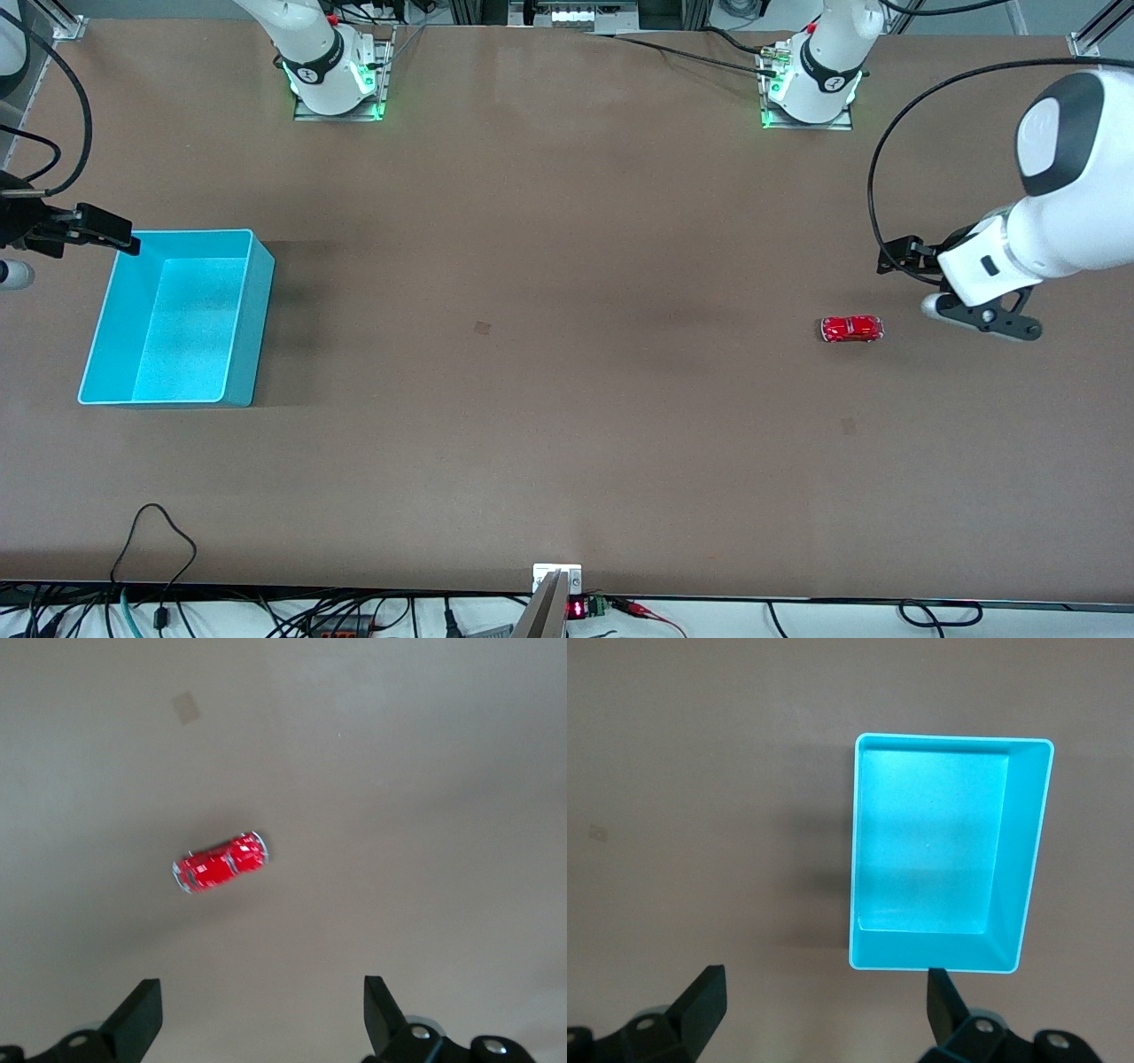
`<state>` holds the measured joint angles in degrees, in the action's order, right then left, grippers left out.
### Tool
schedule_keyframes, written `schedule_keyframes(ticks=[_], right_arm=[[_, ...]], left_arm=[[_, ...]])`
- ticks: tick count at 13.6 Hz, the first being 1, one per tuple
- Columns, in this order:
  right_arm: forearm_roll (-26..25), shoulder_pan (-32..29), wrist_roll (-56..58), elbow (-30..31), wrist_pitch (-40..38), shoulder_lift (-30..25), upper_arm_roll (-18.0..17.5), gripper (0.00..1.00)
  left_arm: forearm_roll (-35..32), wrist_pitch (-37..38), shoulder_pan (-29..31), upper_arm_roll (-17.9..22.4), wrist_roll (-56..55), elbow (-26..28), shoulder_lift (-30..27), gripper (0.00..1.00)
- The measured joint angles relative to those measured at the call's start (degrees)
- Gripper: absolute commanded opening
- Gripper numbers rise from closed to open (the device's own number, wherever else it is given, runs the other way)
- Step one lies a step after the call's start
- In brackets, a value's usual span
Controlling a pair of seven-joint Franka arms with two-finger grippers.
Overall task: Wind red beetle toy and store in blue box
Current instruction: 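Move the left gripper over the red toy car, then lower the left gripper onto the red car and close on it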
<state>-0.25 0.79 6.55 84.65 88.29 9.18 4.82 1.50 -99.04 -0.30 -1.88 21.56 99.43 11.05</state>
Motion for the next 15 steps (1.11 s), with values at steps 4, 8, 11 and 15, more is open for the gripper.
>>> schedule_keyframes(ticks=[4, 8, 11, 15], right_arm=[[0.0, 0.0, 0.0, 0.0, 0.0, 0.0, 0.0, 1.0], [0.0, 0.1, 0.0, 0.0, 0.1, 0.0, -0.2, 1.0], [0.0, 0.1, 0.0, 0.0, 0.2, 0.0, -0.2, 1.0], [0.0, 0.1, 0.0, 0.0, 0.3, 0.0, -0.2, 1.0]], left_arm=[[-3.1, -7.4, 0.2, 0.1, 19.4, 6.5, 0.4, 1.0], [-4.0, -13.5, 0.5, 0.2, 32.6, 10.5, 1.2, 1.0], [-7.3, -19.1, 0.5, 0.2, 42.7, 12.5, 3.2, 1.0], [-8.0, -28.9, 0.5, 0.3, 55.0, 16.5, 6.5, 1.0]])
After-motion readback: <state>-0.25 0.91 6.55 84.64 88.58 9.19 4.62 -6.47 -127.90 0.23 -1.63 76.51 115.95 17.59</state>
